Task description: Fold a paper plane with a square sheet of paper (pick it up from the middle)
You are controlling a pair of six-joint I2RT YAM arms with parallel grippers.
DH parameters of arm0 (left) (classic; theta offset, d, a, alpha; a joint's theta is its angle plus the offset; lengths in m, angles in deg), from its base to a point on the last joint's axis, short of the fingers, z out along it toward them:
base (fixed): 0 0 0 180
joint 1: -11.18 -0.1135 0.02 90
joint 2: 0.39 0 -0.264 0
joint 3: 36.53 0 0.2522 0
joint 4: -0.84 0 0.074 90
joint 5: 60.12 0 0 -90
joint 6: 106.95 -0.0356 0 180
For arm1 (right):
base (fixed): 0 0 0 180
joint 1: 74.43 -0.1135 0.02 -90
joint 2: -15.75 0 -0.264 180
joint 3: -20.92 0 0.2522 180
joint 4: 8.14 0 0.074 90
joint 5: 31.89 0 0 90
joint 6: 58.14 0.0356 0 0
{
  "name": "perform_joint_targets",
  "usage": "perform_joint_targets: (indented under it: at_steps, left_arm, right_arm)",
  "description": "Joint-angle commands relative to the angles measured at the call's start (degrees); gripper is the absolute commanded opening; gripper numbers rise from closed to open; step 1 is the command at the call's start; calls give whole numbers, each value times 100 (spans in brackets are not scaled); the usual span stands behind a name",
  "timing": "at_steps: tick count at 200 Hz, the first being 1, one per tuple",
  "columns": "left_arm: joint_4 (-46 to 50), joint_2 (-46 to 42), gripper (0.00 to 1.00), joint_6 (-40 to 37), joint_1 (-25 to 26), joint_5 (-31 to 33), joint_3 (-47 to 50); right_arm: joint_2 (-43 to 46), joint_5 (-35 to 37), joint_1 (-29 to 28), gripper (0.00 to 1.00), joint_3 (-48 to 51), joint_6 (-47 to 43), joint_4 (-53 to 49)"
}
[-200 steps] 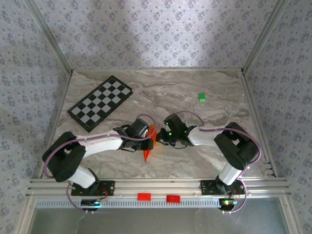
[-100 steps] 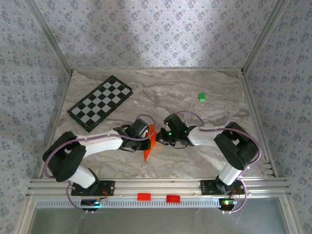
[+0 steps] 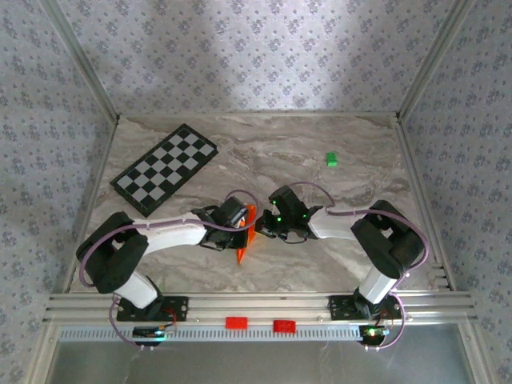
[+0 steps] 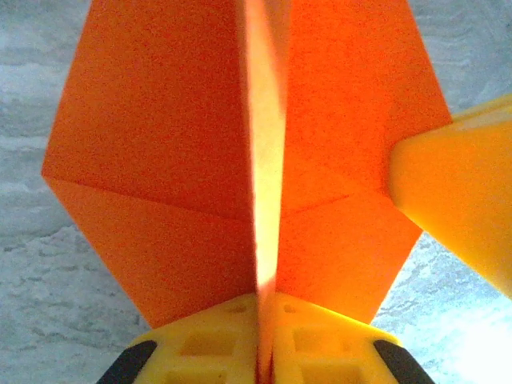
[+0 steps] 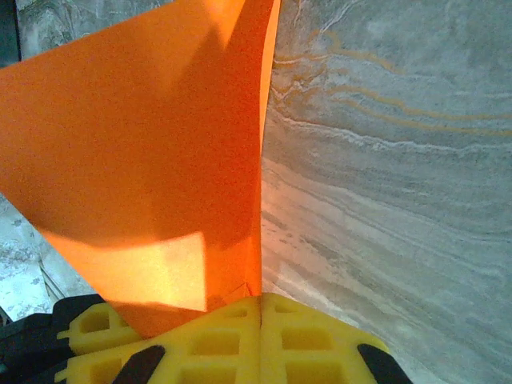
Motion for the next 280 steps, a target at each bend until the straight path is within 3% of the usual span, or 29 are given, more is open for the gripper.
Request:
perform_joint_targets:
  at_steps: [1, 17, 45, 59, 97, 137, 180, 280]
  left_arm:
    - [206, 69, 10, -89, 50, 122, -183]
    - [263, 113, 10, -95, 49, 161, -240]
    - [436, 197, 7, -25, 47, 298, -389]
    - [542, 205, 7, 16, 48, 404, -496]
    - [1196, 361, 7, 9, 48, 855, -1045]
    - [1859, 768, 7, 49, 28, 1278, -1656]
    - [2203, 1220, 8, 110, 30, 1383, -2082]
    - [2273, 1479, 18, 167, 30, 1374, -2127]
  right_arm:
    - [-46, -81, 33, 1, 14, 36, -20]
    - [22, -70, 63, 3, 27, 6, -43]
    - [278, 32, 173, 17, 108, -106, -317]
    - [539, 124, 284, 27, 208, -178, -507]
    - [1453, 398, 780, 39, 688, -421, -1127]
    - [2359, 361, 1403, 42, 1328, -531, -1436]
    - [2910, 308, 1671, 44, 1744, -512, -1483]
    - [2949, 216, 1795, 46, 2114, -374, -1130]
